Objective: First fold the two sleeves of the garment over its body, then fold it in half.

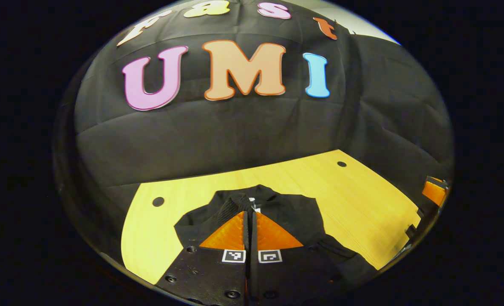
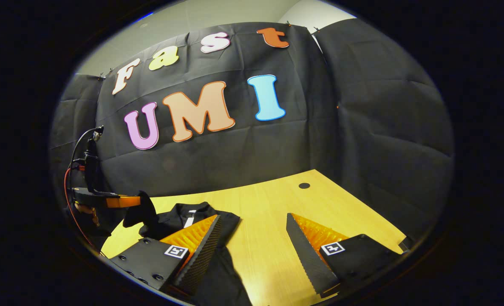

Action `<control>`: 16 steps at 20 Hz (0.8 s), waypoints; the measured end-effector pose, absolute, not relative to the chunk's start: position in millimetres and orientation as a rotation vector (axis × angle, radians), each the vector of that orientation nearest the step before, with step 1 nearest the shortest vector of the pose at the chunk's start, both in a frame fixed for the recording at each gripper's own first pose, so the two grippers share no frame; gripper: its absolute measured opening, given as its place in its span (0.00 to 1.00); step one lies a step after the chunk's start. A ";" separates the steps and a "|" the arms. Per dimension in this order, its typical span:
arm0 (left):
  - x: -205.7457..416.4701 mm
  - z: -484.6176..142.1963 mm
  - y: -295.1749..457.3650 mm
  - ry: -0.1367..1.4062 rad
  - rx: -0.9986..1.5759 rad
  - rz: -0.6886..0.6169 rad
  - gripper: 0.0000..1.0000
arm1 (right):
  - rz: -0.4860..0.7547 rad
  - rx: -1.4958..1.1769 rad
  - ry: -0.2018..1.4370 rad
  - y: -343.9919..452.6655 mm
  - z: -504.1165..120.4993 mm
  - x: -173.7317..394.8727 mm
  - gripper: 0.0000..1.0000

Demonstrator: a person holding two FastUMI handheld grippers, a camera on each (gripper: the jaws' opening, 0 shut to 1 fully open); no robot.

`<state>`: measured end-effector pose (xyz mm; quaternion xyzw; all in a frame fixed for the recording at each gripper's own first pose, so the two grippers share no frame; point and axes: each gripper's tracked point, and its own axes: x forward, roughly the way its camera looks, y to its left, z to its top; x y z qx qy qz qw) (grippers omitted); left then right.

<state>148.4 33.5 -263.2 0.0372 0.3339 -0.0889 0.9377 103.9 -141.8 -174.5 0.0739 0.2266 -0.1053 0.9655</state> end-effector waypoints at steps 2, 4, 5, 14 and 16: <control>152.0 -276.6 19.8 0.710 0.097 -0.212 0.00 | -0.236 0.157 0.468 -151.9 -176.6 94.3 0.98; 160.1 -287.0 6.8 0.714 0.118 -0.240 0.00 | -0.256 0.152 0.474 -157.6 -179.7 90.0 0.97; 163.8 -285.7 0.5 0.707 0.116 -0.251 0.00 | -0.260 0.142 0.486 -158.4 -183.1 88.0 0.97; 161.1 -190.1 78.8 0.412 0.106 -0.209 0.93 | -0.207 0.094 0.516 -93.0 -190.9 110.8 0.98; 138.4 -193.4 112.8 0.435 0.094 -0.193 0.93 | -0.202 0.077 0.524 -71.2 -197.1 117.9 0.98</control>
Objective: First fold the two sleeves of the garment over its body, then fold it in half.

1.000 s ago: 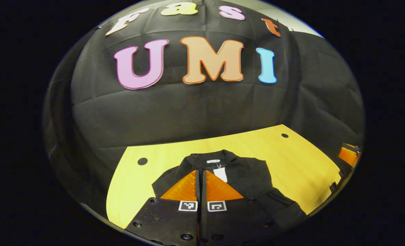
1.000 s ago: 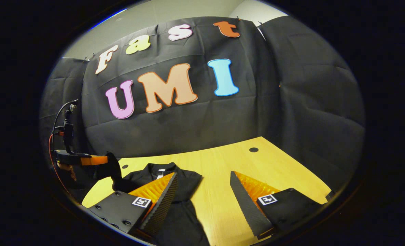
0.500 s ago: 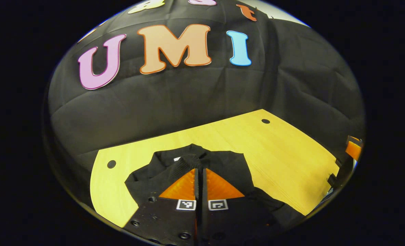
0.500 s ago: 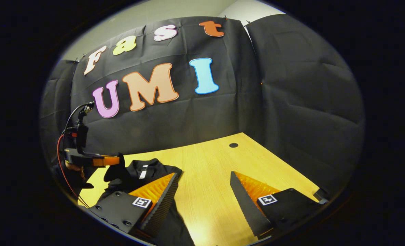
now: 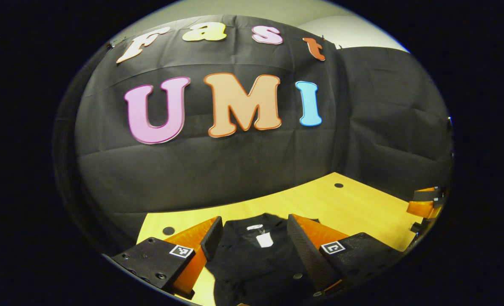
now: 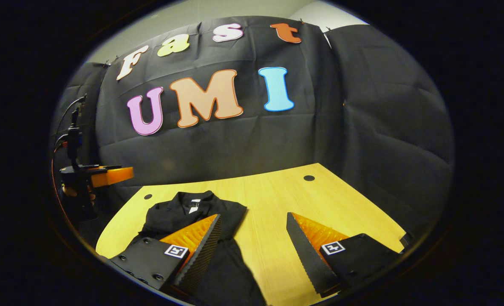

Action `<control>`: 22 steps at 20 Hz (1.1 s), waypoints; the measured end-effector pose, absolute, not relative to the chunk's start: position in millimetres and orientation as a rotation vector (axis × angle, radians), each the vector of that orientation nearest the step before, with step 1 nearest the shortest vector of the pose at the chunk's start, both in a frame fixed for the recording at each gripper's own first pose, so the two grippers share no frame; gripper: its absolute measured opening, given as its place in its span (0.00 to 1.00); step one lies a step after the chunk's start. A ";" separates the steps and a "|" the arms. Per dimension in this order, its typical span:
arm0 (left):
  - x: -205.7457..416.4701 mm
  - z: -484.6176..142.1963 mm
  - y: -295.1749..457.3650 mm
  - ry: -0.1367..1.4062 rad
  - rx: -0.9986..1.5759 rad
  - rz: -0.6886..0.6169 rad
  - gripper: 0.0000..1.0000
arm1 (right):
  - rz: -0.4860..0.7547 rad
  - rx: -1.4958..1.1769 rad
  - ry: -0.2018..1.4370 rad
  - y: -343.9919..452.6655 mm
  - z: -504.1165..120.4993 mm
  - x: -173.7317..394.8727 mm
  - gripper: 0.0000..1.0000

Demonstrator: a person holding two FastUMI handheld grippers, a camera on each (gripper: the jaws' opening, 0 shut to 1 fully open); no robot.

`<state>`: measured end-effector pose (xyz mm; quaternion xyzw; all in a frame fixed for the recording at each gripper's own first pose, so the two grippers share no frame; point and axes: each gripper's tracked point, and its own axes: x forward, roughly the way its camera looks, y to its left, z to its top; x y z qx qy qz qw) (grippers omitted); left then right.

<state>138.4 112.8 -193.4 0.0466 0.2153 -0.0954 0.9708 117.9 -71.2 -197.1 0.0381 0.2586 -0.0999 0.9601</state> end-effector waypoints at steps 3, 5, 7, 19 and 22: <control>97.9 -203.2 155.7 0.468 0.080 -0.169 1.00 | -0.188 0.025 0.549 -45.2 -208.6 120.1 0.98; 69.2 -213.8 182.4 0.506 0.080 -0.108 0.94 | -0.123 0.033 0.576 -22.9 -216.6 115.3 0.97; 42.0 -220.9 193.7 0.533 0.049 -0.053 0.96 | -0.083 0.025 0.591 -16.8 -225.3 112.1 0.98; -103.4 -308.8 209.9 0.805 -0.012 0.148 0.96 | -0.046 0.006 0.812 -41.7 -297.9 16.8 0.94; -129.6 -333.5 210.8 0.886 -0.023 0.167 0.98 | -0.053 0.002 0.867 -44.8 -315.1 -6.3 0.98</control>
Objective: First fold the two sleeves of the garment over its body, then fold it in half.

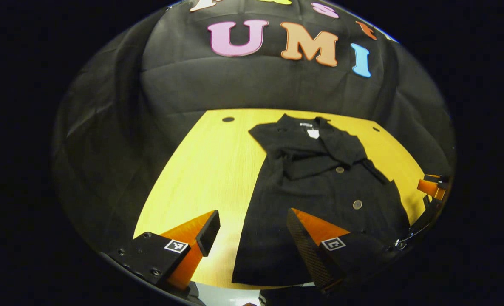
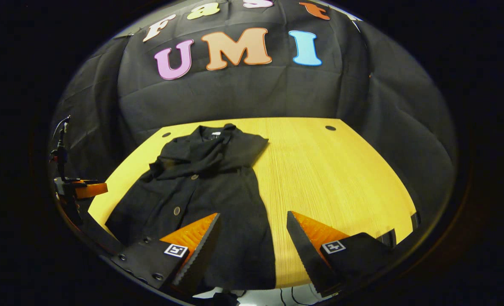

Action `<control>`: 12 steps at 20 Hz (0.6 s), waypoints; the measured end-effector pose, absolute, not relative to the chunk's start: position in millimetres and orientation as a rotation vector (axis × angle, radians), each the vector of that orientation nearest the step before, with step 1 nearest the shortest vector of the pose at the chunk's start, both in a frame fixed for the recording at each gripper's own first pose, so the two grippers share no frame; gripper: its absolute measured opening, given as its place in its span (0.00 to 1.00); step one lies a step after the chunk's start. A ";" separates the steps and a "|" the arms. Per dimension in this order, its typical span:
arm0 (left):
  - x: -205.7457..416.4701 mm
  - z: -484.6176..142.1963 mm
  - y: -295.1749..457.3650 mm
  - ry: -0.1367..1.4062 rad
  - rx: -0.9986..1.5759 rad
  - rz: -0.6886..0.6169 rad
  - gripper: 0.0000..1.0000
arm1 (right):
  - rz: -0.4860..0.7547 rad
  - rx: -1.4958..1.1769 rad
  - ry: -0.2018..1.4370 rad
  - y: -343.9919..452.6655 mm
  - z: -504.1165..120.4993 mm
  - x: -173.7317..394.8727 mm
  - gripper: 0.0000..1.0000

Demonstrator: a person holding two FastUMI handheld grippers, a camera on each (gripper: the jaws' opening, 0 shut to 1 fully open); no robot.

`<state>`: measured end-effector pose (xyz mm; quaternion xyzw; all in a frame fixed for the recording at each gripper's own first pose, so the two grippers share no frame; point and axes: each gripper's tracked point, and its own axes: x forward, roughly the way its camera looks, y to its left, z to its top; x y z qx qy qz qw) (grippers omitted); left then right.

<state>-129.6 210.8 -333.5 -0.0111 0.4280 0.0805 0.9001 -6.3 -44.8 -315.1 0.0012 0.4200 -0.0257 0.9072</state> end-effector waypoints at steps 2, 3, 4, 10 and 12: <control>-142.6 -346.8 210.2 0.921 -0.027 0.173 0.98 | -0.063 -0.010 0.909 -47.1 -327.6 -19.0 0.94; -148.1 -353.7 210.0 0.937 -0.027 0.173 0.98 | -0.069 -0.014 0.930 -48.0 -333.6 -24.4 0.98; -154.1 -359.3 210.2 0.952 -0.027 0.174 0.98 | -0.074 -0.016 0.949 -49.5 -340.4 -30.9 0.98; -186.2 -393.2 209.8 1.048 -0.029 0.188 0.98 | -0.100 -0.025 1.070 -46.2 -374.3 -66.1 0.99; -193.4 -394.9 207.7 1.059 -0.047 0.194 0.98 | -0.105 -0.037 1.094 -45.5 -381.4 -72.0 0.94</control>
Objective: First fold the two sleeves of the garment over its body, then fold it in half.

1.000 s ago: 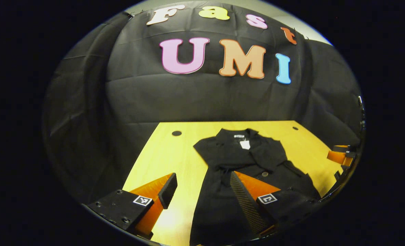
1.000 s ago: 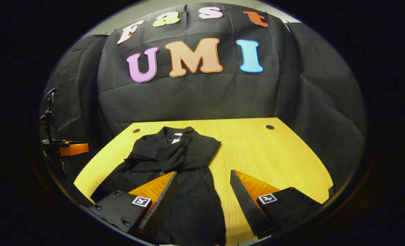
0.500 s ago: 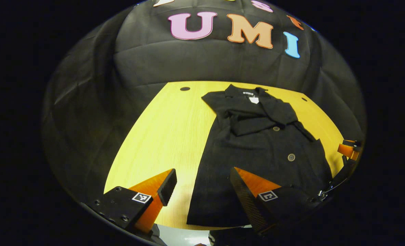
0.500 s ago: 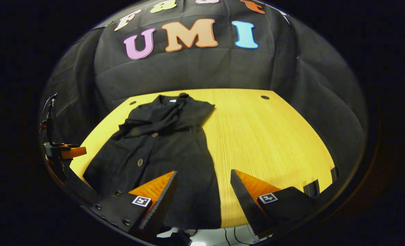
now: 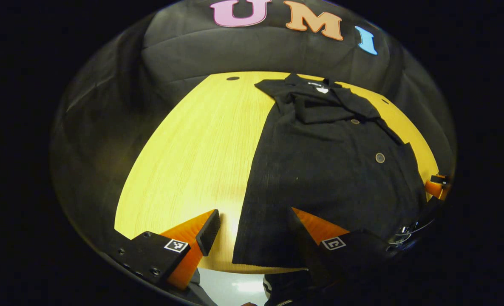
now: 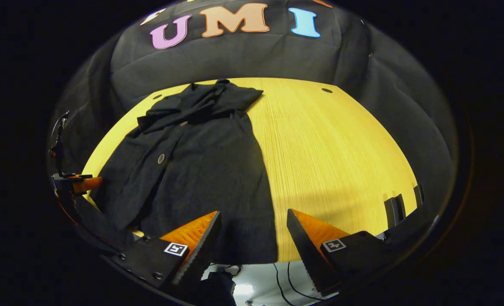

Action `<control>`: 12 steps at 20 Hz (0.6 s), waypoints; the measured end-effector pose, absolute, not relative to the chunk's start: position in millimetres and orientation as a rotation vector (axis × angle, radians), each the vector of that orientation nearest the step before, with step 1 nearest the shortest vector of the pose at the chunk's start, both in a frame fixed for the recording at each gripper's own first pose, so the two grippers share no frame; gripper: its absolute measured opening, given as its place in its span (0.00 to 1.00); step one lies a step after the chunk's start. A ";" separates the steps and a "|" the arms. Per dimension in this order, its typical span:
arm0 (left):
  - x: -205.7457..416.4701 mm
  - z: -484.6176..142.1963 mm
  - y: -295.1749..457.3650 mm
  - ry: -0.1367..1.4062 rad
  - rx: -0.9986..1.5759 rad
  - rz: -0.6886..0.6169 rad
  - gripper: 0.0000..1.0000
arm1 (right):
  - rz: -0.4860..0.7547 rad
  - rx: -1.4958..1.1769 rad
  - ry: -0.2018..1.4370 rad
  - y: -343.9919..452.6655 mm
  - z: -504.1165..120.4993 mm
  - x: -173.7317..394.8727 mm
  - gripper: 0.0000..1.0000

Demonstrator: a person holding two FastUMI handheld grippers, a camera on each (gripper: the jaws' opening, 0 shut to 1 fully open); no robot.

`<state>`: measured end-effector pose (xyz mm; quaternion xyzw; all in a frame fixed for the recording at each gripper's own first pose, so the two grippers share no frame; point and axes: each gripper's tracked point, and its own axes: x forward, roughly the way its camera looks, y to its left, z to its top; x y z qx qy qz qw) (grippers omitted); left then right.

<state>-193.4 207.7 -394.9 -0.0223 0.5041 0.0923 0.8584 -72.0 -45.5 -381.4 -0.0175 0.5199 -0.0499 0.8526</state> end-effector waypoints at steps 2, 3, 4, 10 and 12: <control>-191.9 -396.0 206.6 1.063 -0.047 0.191 0.99 | -0.120 -0.047 1.118 -47.2 -388.6 -77.6 0.99; -191.7 -395.2 206.3 1.053 -0.043 0.188 0.99 | -0.124 -0.046 1.136 -46.9 -392.8 -80.1 0.99; -192.8 -396.0 205.5 1.057 -0.043 0.187 0.99 | -0.131 -0.049 1.161 -47.4 -398.7 -85.5 0.99; -193.2 -393.6 186.9 1.003 -0.033 0.133 0.77 | -0.111 -0.005 1.199 -42.0 -402.9 -88.4 0.82; -190.1 -394.5 175.6 0.997 -0.052 0.111 0.51 | -0.078 -0.012 1.193 -35.1 -406.3 -86.5 0.61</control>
